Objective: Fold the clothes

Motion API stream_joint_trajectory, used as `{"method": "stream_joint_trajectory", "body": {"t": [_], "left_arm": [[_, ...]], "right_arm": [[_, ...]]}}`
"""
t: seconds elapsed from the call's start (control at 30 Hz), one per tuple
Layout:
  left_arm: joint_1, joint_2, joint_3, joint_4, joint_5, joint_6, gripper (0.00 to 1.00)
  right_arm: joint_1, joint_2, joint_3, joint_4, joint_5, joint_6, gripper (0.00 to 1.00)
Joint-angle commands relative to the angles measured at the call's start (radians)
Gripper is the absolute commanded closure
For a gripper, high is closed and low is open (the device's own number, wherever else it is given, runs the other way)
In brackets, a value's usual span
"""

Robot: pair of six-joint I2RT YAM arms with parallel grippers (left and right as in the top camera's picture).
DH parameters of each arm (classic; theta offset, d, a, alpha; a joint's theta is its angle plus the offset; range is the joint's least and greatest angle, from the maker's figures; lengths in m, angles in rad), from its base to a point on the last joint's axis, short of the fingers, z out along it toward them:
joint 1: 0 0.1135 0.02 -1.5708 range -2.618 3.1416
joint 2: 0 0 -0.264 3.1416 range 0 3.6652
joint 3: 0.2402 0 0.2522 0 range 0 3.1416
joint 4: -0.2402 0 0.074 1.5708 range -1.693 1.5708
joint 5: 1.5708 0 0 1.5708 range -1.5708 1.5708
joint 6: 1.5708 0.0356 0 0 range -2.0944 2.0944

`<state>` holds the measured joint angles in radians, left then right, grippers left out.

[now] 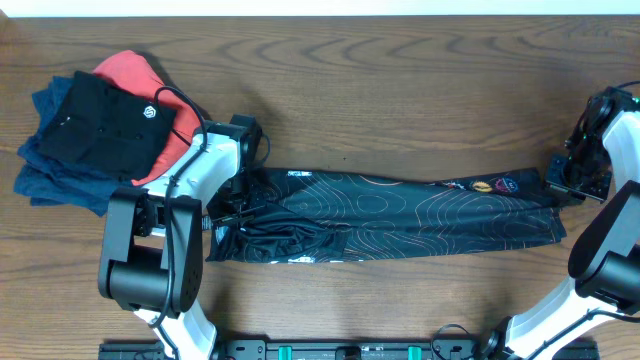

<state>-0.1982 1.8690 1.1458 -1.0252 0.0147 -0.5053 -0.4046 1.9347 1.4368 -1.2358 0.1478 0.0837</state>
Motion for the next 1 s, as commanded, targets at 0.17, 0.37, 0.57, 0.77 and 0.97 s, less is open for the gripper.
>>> {"method": "stream_joint_trajectory", "body": {"t": [0.17,0.37,0.57,0.77,0.97], "left_arm": [[0.005,0.001,0.0,-0.03,-0.028,-0.008,0.9],[0.005,0.001,0.0,-0.048,-0.027,0.019,0.83],[0.007,-0.031,0.021,-0.056,-0.027,0.048,0.79],[0.007,-0.105,0.026,-0.066,-0.035,0.048,0.68],[0.007,-0.125,0.025,-0.034,-0.008,0.048,0.64]], "right_arm": [[-0.01,-0.021,-0.043,0.005,0.118,0.085,0.99],[-0.011,-0.021,-0.045,0.018,0.118,0.088,0.82],[-0.029,-0.021,-0.045,0.013,0.092,0.082,0.71],[-0.059,-0.021,-0.052,0.015,-0.086,-0.077,0.65],[-0.084,-0.021,-0.108,0.092,-0.079,-0.104,0.59]]}}
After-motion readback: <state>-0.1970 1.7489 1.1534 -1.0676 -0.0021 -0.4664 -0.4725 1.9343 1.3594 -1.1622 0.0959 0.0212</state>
